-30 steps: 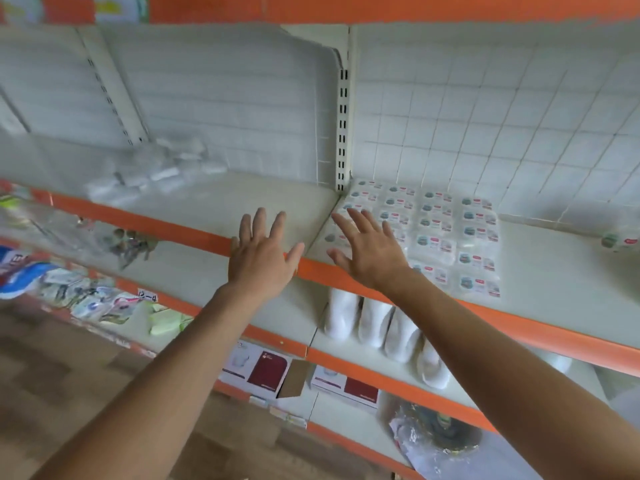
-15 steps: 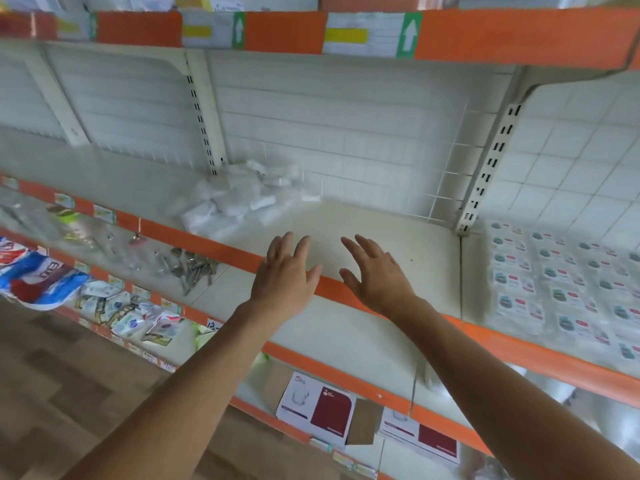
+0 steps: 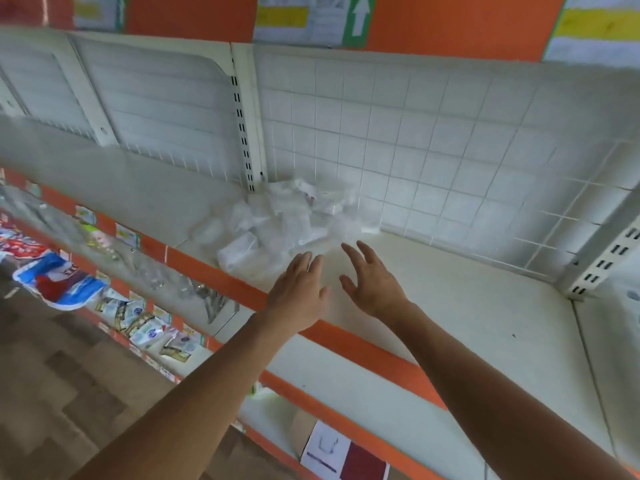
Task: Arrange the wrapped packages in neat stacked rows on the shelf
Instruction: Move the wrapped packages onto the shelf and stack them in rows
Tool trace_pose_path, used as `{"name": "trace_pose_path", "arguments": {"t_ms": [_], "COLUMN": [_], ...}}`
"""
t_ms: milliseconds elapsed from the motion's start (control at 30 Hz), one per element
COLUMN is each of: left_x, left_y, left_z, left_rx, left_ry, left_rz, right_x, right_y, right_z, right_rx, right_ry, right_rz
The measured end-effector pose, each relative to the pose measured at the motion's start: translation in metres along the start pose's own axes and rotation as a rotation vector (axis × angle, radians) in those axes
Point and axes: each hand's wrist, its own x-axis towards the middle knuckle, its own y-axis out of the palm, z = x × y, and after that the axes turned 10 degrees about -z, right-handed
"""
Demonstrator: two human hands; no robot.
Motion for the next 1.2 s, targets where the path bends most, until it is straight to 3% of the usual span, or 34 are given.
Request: {"name": "trace_pose_path", "arguments": {"t_ms": [300,533,733,1200], "left_x": [0.056,0.063,0.073,0.076], "left_y": [0.03,0.035,0.036,0.053], "left_z": [0.032,0.05,0.06,0.029], "left_rx": [0.123,-0.07,-0.219,-0.317], "left_ry": [0.15,0.284,0.287,0.408], "left_rz": [0.017,-0.138,-0.114,0.051], "right_x": [0.079,0.094,0.073,-0.041], "right_y": [0.026,0.037,0.036,-0.009], "right_z": [-0.005,0.0,-0.002,-0.016], "right_rx": [-0.091,0.025,0.033,-0.106], "right_ry": [0.09,0.252,0.378,0.621], "right_rz": [-0.015,-0.168,-0.203,-0.325]}}
